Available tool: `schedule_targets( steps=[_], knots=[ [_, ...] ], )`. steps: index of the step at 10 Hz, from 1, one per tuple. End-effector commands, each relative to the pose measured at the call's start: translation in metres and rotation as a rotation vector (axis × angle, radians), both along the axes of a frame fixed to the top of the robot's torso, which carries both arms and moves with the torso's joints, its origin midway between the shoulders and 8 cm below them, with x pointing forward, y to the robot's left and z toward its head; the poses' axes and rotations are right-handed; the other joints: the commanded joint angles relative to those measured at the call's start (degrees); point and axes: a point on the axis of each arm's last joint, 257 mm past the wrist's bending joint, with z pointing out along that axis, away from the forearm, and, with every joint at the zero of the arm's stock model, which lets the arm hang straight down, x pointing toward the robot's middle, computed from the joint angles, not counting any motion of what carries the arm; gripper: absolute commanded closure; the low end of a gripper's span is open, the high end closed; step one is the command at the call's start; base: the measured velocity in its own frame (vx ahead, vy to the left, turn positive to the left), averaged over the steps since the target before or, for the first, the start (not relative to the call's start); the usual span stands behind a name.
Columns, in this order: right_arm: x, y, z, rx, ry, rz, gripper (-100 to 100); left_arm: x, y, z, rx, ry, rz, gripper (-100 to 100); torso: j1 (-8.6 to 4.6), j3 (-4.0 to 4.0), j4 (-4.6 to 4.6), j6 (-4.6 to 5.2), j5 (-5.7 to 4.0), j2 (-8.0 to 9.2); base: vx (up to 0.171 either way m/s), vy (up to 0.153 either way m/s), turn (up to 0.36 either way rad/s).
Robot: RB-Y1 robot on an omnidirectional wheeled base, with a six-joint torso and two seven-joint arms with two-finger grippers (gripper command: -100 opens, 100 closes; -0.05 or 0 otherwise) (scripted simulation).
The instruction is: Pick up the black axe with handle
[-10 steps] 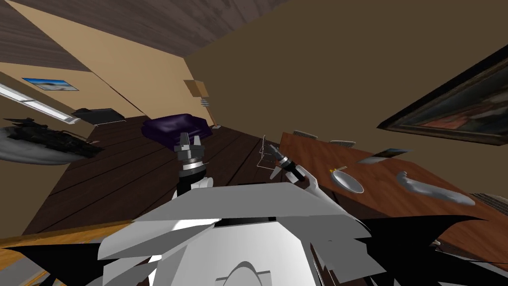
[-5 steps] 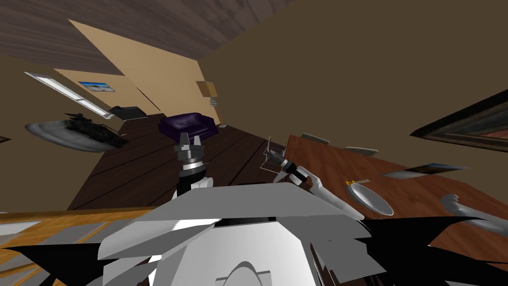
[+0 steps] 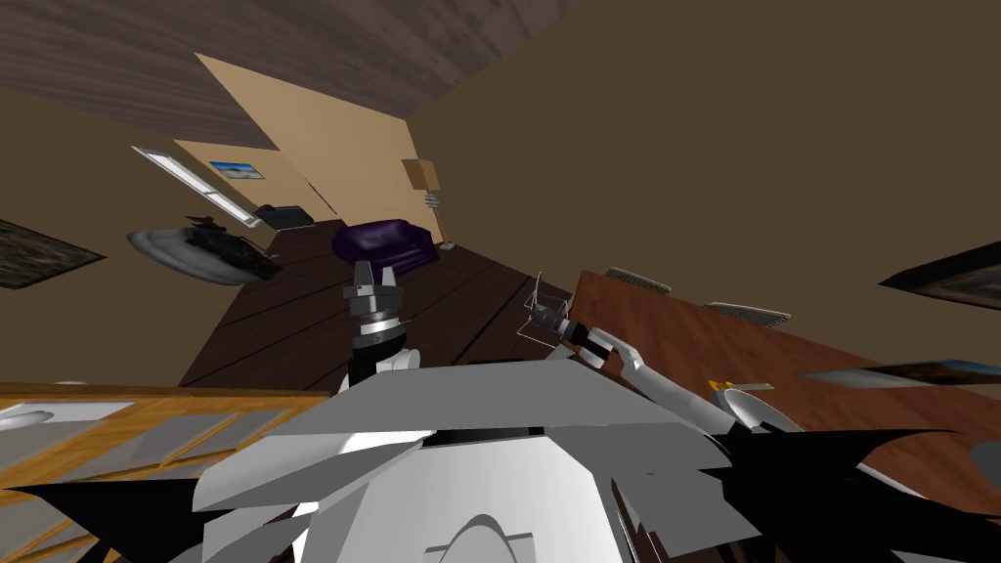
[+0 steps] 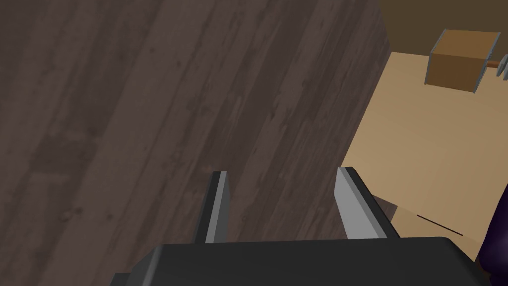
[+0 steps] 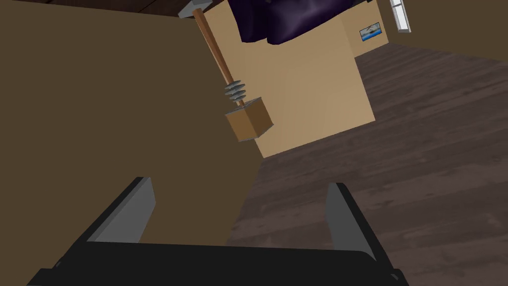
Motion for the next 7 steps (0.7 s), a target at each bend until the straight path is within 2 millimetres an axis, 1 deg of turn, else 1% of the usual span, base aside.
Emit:
schedule_targets(
  steps=[1, 2, 3, 5, 6, 7],
  knots=[
    [-0.004, -0.012, -0.013, -0.049, 0.02, 0.006, -100, 0.0, 0.0, 0.0, 0.0, 0.0, 0.0, 0, 0.0, 0.0, 0.0, 0.0, 0.0, 0.0, 0.042, -0.008, 0.106],
    [-0.014, -0.028, -0.037, -0.128, 0.062, 0.014, -100, 0.0, 0.0, 0.0, 0.0, 0.0, 0.0, 0, -0.01, 0.01, 0.01, 0.02, 0.0, 0.03, 0.043, -0.018, 0.177],
    [-0.014, -0.029, -0.037, -0.131, 0.062, 0.015, -100, 0.0, 0.0, 0.0, 0.0, 0.0, 0.0, 0, -0.05, 0.01, 0.01, 0.0, -0.01, 0.02, 0.038, -0.018, 0.078],
    [-0.036, -0.064, -0.079, -0.279, 0.141, 0.031, -100, 0.0, 0.0, 0.0, 0.0, 0.0, 0.0, 0, -0.05, 0.02, 0.01, 0.0, -0.01, 0.04, 0.047, -0.036, 0.195],
    [-0.038, -0.069, -0.082, -0.292, 0.148, 0.031, -100, 0.0, 0.0, 0.0, 0.0, 0.0, 0.0, 0, -0.17, 0.0, 0.0, 0.01, -0.03, 0.0, 0.037, -0.054, 0.074],
    [-0.052, -0.091, -0.102, -0.37, 0.193, 0.038, -100, 0.0, 0.0, 0.0, 0.0, 0.0, 0.0, 0, -0.17, 0.02, 0.01, 0.04, -0.05, 0.04, 0.023, -0.047, 0.105]
  ],
)
